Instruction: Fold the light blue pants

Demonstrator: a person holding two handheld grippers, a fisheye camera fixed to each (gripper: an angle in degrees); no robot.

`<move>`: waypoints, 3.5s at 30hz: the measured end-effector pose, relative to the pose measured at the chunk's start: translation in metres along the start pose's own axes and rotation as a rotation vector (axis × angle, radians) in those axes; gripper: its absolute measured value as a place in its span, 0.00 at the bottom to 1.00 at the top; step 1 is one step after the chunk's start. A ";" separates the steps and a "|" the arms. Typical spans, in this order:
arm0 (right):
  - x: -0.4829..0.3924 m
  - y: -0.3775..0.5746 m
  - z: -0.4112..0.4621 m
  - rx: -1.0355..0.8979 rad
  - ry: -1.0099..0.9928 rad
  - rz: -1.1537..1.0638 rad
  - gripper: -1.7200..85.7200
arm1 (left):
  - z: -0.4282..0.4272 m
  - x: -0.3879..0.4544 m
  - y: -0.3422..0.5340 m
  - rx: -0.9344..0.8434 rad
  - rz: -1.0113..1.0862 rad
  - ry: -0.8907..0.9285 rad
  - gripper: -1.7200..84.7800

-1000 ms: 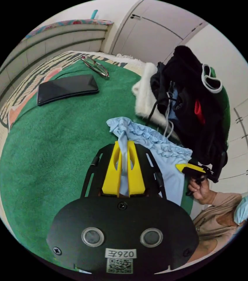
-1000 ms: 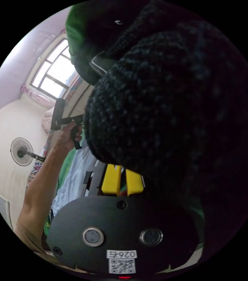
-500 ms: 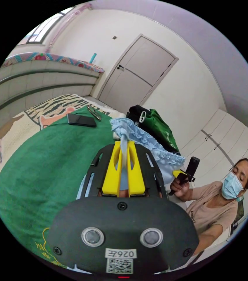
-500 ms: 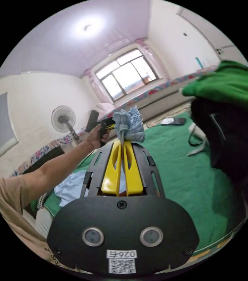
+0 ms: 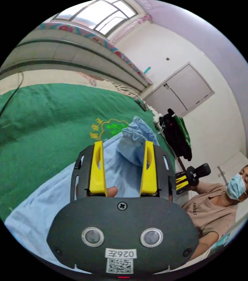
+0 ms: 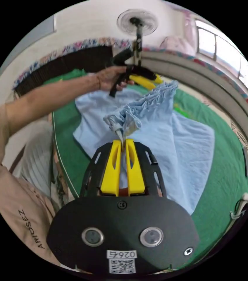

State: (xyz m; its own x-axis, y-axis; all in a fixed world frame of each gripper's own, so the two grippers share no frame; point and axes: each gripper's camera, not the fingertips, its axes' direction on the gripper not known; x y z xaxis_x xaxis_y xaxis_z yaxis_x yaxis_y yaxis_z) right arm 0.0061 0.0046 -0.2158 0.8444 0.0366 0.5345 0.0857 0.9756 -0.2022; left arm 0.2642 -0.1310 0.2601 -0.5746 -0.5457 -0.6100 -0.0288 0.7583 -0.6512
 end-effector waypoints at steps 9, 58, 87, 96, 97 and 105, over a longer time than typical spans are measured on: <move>0.061 -0.014 0.002 0.124 -0.148 0.174 0.07 | -0.053 0.074 0.044 0.326 0.200 0.071 0.07; 0.311 0.080 0.054 0.081 -0.301 0.664 0.06 | 0.389 0.251 -0.088 -0.583 -0.102 -0.130 0.35; 0.289 0.143 -0.107 0.294 -0.245 0.571 0.00 | 0.318 0.420 -0.190 -0.546 0.038 -0.033 0.01; 0.221 0.124 -0.160 0.528 -0.132 0.507 0.00 | 0.174 0.480 -0.224 -0.449 0.231 0.138 0.01; 0.215 0.115 -0.157 0.526 -0.135 0.491 0.00 | 0.146 0.473 -0.223 -0.425 0.229 0.153 0.01; 0.107 -0.041 -0.058 0.401 -0.163 0.201 0.01 | -0.045 0.372 -0.197 -0.244 0.094 0.234 0.01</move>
State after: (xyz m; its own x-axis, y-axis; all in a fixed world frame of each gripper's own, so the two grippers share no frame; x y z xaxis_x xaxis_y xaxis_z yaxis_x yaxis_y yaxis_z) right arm 0.1233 -0.0443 -0.1975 0.7268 0.2355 0.6453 -0.3086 0.9512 0.0004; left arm 0.0194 -0.4673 0.1813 -0.7553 -0.3939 -0.5237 -0.1451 0.8799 -0.4525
